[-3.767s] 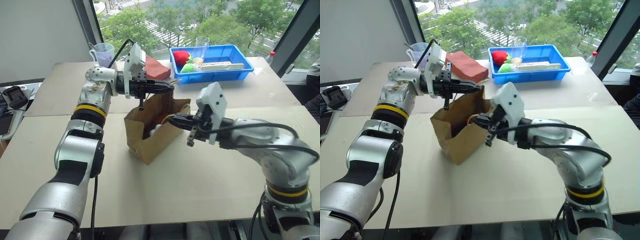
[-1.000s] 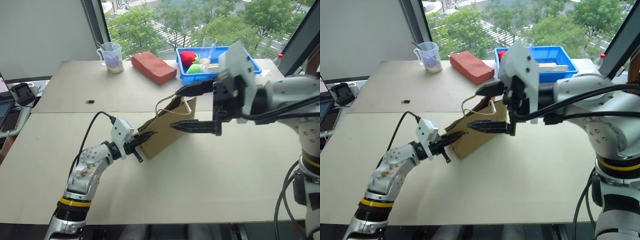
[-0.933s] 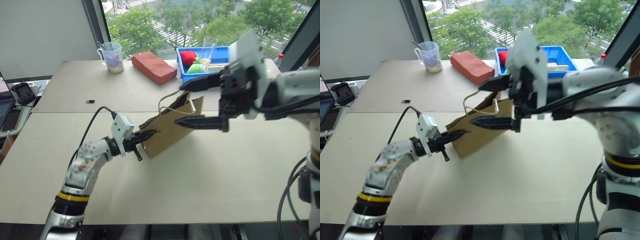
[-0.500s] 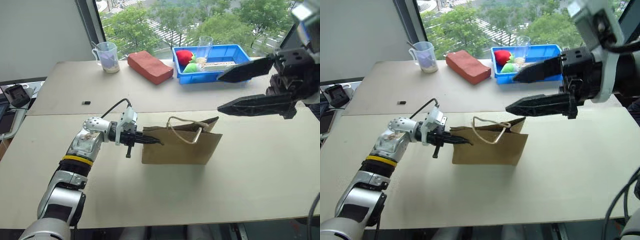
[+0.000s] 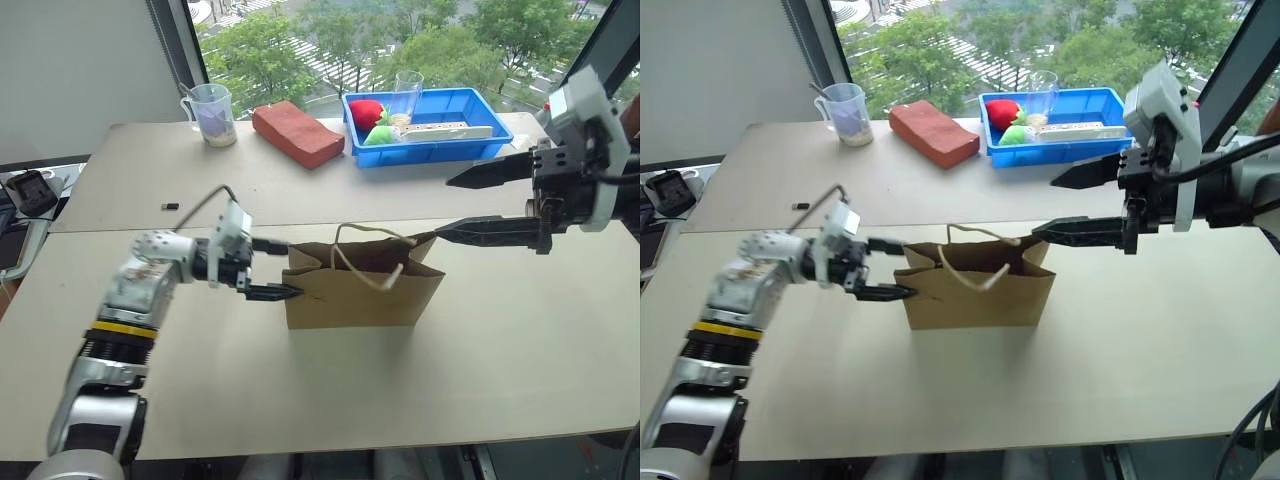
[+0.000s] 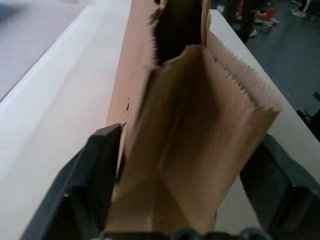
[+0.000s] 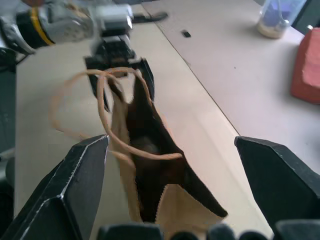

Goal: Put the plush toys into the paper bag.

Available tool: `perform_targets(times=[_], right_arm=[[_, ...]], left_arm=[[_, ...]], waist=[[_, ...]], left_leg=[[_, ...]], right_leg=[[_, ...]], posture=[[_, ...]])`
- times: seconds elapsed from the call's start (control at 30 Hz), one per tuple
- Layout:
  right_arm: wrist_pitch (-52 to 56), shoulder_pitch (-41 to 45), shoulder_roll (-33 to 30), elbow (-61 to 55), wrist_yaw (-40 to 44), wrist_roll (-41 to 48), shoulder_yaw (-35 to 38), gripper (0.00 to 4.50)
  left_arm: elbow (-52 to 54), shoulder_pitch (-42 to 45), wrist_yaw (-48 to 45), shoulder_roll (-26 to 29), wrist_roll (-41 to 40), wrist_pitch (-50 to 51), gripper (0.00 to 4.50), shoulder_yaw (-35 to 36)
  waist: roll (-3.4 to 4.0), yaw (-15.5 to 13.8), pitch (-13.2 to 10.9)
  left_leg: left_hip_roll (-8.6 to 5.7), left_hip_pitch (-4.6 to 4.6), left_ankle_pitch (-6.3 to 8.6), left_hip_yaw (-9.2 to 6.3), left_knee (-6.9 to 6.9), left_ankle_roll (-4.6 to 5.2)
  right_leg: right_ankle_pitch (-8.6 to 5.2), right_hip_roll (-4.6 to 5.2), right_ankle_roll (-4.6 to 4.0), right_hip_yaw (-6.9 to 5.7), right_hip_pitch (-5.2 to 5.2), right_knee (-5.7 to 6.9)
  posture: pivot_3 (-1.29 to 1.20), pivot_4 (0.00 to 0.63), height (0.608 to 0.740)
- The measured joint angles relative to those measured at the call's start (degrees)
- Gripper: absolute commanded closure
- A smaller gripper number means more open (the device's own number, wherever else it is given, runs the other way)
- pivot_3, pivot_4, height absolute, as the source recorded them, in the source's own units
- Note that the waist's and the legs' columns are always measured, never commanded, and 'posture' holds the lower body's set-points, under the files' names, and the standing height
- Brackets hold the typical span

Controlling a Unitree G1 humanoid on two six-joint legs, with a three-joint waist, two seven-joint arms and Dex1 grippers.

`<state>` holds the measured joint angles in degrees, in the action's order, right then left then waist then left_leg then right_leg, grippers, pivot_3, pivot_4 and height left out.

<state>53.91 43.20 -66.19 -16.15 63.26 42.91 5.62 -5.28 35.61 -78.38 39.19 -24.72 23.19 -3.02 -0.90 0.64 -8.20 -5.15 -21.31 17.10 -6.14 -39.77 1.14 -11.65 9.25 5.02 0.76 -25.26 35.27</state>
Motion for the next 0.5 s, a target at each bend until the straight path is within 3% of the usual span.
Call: perform_targets(times=[0.17, 0.33, 0.5], right_arm=[[-6.5, -14.8, -1.2, 0.8, -1.3, -6.3, 6.8, 0.00], [-7.3, -17.8, -1.2, -0.8, -1.5, -6.2, 10.1, 0.00], [-7.3, -17.4, -0.8, -0.7, -2.1, -6.1, 10.6, 0.00]], left_arm=[[4.3, 0.7, 3.7, 11.2, 1.1, 5.7, 0.05, 4.6], [3.4, 2.4, 4.8, 15.4, 1.3, 6.7, 0.05, 6.5], [1.8, 2.8, 5.2, 15.5, 0.9, 6.9, 0.05, 7.0]], waist=[[0.04, -0.1, 0.0], [0.06, 0.1, 0.0], [0.05, 0.1, 0.0]], left_leg=[[-0.03, 0.03, 0.00, 0.05, 0.02, 0.00], [0.01, 0.11, -0.02, 0.06, 0.01, -0.03], [0.02, 0.15, -0.01, 0.09, 0.01, -0.03]], right_leg=[[0.00, 0.00, 0.00, 0.00, 0.02, 0.02], [0.01, -0.03, -0.01, 0.00, 0.05, 0.01], [0.01, -0.03, -0.01, -0.01, 0.09, 0.03]], posture=[[0.00, 0.150, 0.740], [0.00, 0.150, 0.740], [0.00, 0.150, 0.740]])
